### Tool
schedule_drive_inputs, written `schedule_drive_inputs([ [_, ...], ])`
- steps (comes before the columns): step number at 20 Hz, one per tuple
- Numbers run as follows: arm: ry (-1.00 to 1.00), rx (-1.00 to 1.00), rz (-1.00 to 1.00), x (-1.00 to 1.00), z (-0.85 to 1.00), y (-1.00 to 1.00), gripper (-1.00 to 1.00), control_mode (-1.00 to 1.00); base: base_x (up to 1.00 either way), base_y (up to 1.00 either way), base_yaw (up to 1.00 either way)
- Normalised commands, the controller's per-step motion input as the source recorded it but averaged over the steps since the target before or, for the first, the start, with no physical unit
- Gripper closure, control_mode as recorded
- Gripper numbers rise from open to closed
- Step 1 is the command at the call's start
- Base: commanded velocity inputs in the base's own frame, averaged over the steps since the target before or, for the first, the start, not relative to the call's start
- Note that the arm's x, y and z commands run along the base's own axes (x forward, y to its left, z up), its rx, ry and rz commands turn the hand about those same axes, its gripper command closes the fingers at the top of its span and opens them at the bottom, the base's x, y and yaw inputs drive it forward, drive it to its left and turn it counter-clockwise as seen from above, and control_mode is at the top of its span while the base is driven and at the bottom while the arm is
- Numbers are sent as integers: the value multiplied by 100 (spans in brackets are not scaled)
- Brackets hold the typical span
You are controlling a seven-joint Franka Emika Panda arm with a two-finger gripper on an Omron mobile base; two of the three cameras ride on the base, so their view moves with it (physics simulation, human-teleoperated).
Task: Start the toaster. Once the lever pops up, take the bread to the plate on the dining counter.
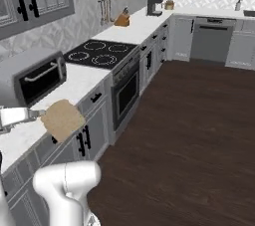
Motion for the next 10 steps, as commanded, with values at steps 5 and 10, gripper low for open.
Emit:
schedule_drive_inputs([
  [5, 0, 0, 0, 0, 0, 0, 100, 100, 56, -18, -56],
  [10, 0, 0, 0, 0, 0, 0, 100, 100, 74, -13, -44],
])
